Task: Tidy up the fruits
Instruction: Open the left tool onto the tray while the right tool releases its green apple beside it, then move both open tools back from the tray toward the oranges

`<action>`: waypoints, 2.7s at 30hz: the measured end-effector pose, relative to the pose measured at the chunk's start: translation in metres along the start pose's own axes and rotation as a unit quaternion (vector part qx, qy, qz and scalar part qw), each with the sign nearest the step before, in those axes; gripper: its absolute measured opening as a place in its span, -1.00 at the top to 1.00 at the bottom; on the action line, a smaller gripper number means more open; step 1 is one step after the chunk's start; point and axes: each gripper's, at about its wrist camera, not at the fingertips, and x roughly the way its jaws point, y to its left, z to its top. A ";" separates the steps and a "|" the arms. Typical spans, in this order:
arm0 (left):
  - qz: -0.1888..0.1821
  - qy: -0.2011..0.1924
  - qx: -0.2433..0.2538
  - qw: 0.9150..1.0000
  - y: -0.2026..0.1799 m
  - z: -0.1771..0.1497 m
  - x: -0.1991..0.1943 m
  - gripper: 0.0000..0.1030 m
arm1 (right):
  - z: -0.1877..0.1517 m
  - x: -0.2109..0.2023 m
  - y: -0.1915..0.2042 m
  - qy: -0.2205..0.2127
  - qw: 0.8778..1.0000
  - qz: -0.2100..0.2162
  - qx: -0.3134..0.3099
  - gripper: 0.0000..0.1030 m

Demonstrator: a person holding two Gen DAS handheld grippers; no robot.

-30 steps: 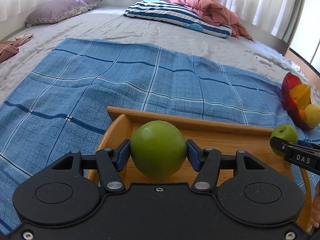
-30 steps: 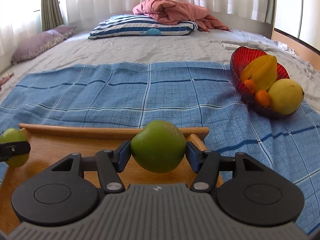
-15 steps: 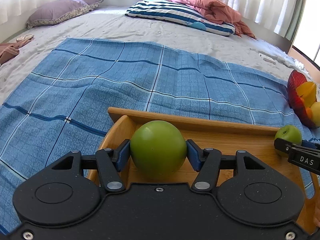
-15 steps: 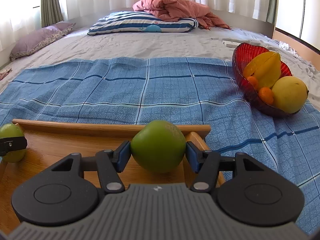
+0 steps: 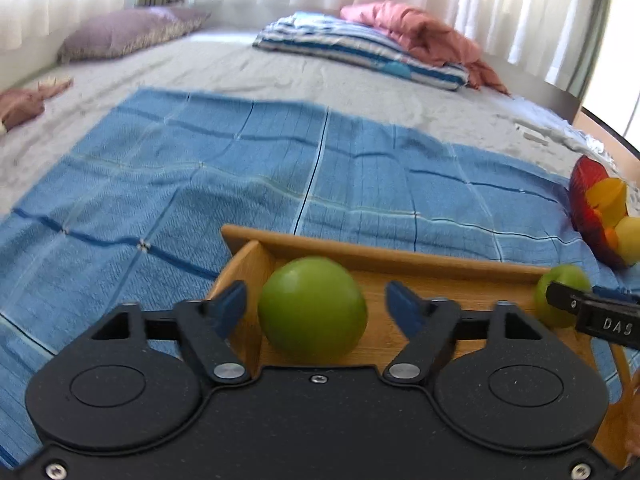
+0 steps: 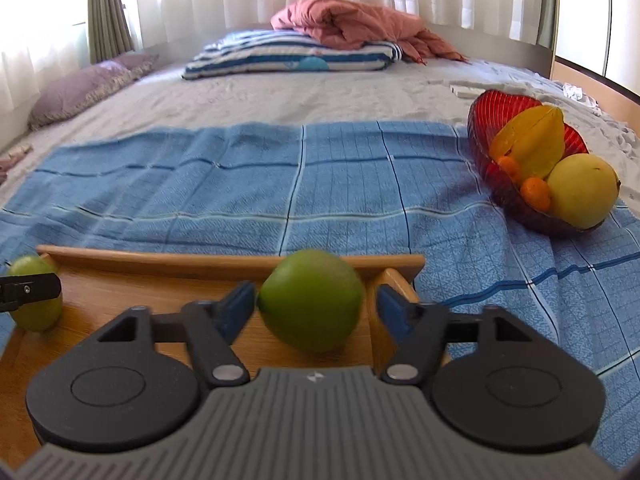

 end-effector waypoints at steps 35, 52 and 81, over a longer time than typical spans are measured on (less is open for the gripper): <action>-0.062 -0.057 0.056 0.995 -0.013 -0.106 -0.146 -0.94 | -0.091 -0.150 -0.015 -0.105 0.989 0.077 -0.066 -0.98; -0.061 -0.078 0.065 0.993 -0.012 -0.165 -0.181 -0.95 | -0.161 -0.191 -0.008 -0.166 0.981 0.053 -0.083 -1.00; -0.053 -0.096 0.112 0.988 -0.008 -0.228 -0.212 -0.97 | -0.224 -0.206 -0.010 -0.171 0.983 0.022 -0.065 -1.00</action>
